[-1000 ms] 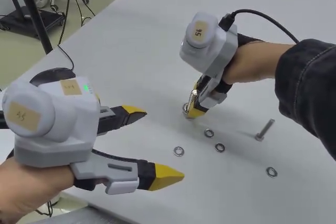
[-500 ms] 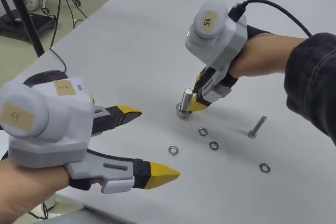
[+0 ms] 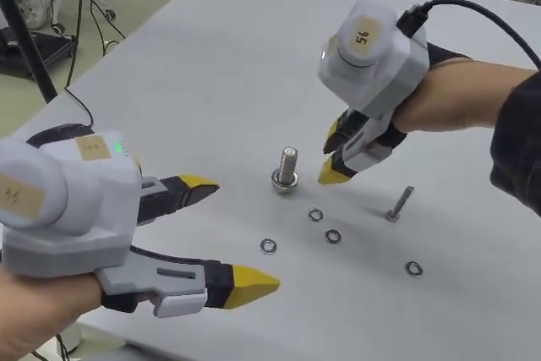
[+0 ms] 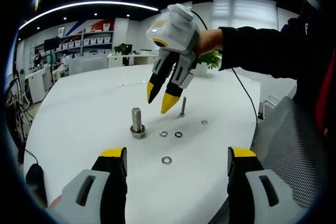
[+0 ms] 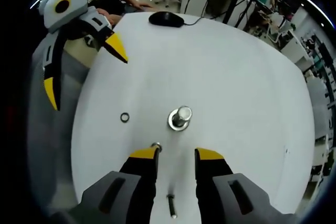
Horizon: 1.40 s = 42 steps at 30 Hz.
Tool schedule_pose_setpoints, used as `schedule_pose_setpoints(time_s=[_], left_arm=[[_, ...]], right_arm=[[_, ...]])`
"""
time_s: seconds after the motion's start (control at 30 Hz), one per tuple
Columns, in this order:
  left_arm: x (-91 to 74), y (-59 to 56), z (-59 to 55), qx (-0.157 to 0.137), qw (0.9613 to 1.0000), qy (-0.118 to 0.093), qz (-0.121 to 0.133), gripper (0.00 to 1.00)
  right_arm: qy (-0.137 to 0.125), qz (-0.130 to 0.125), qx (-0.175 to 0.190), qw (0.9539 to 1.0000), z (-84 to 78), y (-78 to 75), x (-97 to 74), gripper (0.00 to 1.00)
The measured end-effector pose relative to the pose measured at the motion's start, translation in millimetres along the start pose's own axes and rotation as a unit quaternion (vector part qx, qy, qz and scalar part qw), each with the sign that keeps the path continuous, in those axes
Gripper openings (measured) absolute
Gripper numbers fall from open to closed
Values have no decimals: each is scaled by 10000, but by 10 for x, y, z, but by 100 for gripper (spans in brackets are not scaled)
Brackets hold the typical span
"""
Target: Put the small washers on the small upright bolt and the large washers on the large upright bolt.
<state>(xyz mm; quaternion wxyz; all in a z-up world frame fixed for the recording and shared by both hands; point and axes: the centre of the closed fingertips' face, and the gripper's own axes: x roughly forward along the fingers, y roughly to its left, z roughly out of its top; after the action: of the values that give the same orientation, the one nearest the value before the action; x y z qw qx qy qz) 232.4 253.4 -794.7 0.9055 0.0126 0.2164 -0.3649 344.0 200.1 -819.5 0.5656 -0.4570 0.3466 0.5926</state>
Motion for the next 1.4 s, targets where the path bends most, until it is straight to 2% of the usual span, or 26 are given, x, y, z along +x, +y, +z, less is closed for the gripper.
schedule_pose_setpoints(time_s=[0.4,0.63,0.8,1.13,1.4], left_arm=[[9,-34,-7,38,10000,43,-35,78],[6,-52,-16,53,10000,65,-44,78],[-5,-60,-36,105,9999,114,-21,78],[-16,-66,-34,99,9999,101,13,78],[-14,-76,-41,88,9999,106,26,78]], right_arm=[[12,159,27,9999,-128,363,47,28],[-48,404,-161,9990,12,624,164,27],[-60,523,-282,9982,112,703,230,27],[-124,671,-438,9967,294,765,356,26],[-83,813,-523,9953,344,811,492,23]])
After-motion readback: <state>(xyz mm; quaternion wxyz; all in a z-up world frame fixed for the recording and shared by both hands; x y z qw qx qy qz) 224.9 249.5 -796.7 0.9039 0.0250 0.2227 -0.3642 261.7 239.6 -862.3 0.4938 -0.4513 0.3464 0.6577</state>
